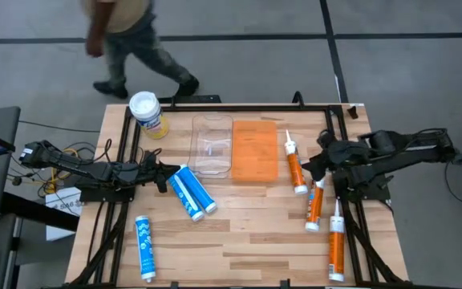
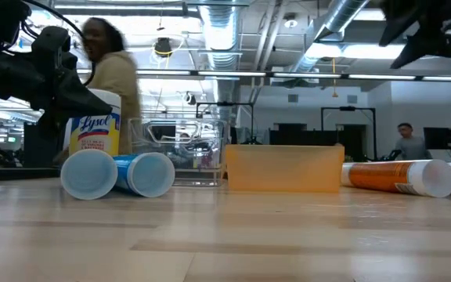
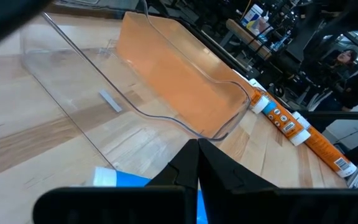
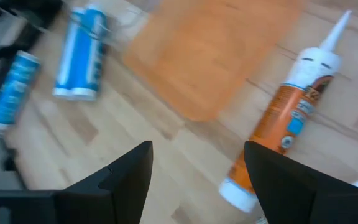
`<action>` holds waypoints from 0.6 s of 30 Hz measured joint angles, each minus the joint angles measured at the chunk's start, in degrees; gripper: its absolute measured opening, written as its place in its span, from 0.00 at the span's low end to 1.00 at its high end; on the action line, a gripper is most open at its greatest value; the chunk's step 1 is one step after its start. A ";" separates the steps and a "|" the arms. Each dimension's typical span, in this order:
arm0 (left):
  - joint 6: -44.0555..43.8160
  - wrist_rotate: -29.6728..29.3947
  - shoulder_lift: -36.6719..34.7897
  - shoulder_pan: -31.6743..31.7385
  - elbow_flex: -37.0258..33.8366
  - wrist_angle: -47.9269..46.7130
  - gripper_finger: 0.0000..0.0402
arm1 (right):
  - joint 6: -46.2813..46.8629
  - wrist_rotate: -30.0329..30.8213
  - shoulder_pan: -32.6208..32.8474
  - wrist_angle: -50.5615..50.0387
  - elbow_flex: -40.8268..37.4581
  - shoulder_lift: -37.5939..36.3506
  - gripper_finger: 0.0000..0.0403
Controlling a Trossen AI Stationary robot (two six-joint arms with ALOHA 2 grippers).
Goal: Pick & place silicon tubes, Sealant and Lysol wipes
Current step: Put the top orange sealant into the orange bin
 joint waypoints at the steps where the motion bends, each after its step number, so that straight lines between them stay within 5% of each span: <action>1: 0.00 0.00 0.00 -0.01 0.00 -0.01 0.00 | -0.44 -0.35 -1.07 -0.02 0.00 1.03 0.61; 18: -0.02 0.00 0.00 0.00 0.00 -0.90 0.00 | -8.36 -6.62 -21.80 -0.07 0.00 23.68 0.61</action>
